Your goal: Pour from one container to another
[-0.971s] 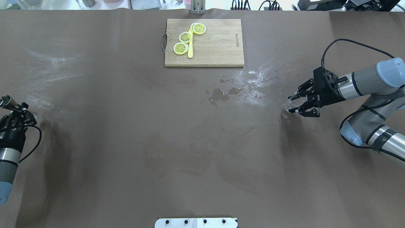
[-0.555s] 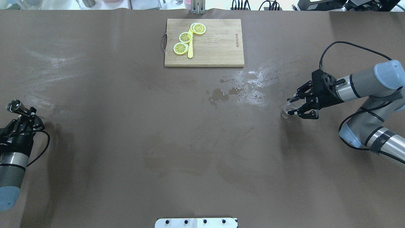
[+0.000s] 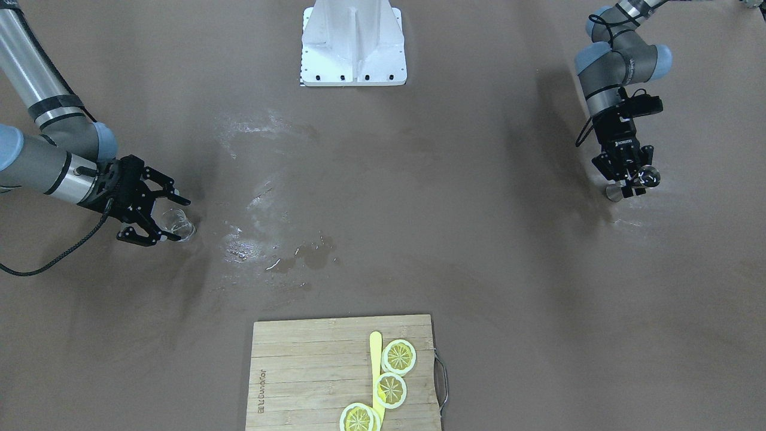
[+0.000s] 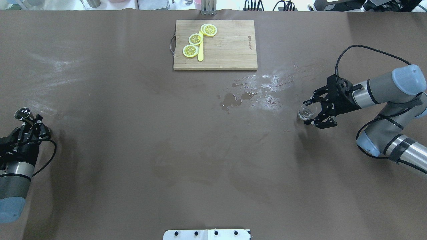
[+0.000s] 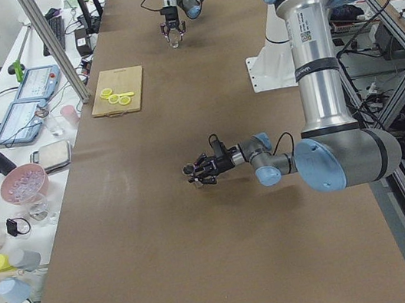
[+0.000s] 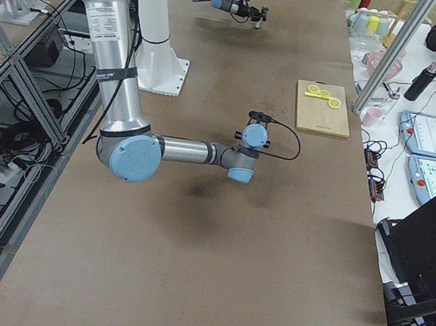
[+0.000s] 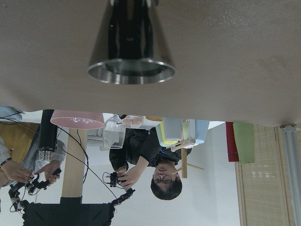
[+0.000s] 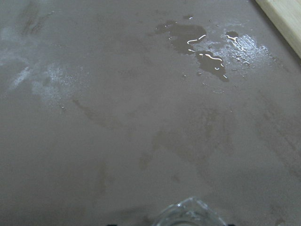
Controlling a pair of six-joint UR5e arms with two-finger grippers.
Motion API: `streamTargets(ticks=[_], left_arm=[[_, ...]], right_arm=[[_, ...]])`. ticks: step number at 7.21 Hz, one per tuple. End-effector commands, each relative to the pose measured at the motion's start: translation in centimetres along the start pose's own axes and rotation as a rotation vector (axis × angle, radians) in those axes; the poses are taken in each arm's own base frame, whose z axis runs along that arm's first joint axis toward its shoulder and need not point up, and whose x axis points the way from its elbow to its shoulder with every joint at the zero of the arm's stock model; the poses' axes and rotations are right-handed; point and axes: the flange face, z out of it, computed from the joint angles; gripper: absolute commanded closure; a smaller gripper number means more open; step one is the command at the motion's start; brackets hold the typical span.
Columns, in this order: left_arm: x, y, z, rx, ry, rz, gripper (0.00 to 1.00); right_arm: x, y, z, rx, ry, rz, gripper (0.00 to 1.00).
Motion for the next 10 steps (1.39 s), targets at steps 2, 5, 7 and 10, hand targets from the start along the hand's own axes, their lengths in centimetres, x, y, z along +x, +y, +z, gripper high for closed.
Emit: streamTargets(ticks=[2, 5, 7, 10], left_arm=[[0.2, -0.2, -0.1, 0.013, 0.003, -0.002, 0.03], [-0.2, 0.2, -1.8, 0.082, 0.038, 0.024, 0.02], [-2.9, 0.0, -3.4, 0.104, 0.060, 0.084, 0.02], [-3.0, -2.2, -4.3, 0.102, 0.067, 0.069, 0.02]], right_arm=[[0.3, -0.6, 0.1, 0.006, 0.006, -0.006, 0.07], [2.7, -2.2, -0.5, 0.019, 0.053, -0.005, 0.00], [4.8, -4.7, -1.9, 0.048, 0.085, 0.023, 0.00], [6.0, -8.5, -2.0, 0.100, 0.092, 0.233, 0.00]])
